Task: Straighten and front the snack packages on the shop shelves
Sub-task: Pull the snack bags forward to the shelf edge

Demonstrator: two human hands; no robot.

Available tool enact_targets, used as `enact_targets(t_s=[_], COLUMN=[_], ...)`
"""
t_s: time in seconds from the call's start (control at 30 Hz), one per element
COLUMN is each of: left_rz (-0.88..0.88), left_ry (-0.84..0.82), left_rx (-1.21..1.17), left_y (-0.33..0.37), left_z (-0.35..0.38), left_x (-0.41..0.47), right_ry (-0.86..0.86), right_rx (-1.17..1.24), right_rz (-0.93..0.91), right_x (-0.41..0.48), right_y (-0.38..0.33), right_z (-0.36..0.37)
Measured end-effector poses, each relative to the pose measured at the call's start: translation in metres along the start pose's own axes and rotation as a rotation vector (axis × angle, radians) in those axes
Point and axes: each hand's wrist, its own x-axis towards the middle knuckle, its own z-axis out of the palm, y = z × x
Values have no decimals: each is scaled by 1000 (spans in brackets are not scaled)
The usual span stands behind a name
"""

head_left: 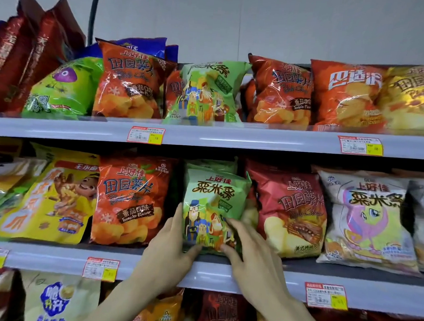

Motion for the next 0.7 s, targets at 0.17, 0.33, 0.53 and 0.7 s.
enact_targets(t_s=[0.17, 0.33, 0.53, 0.7], left_rz=[18, 39, 67, 76], left_ry=[53, 65, 11, 2], left_rx=[-83, -160, -176, -148], left_y=[-8, -16, -26, -28], left_z=[-1, -7, -16, -18], left_x=[4, -2, 3, -4], right_ry=[-20, -16, 11, -61], right_rx=[-6, 44, 69, 32], right_rz=[23, 96, 105, 103], right_x=[7, 6, -8, -22], right_y=[-5, -7, -18, -23], right_z=[-3, -7, -7, -10])
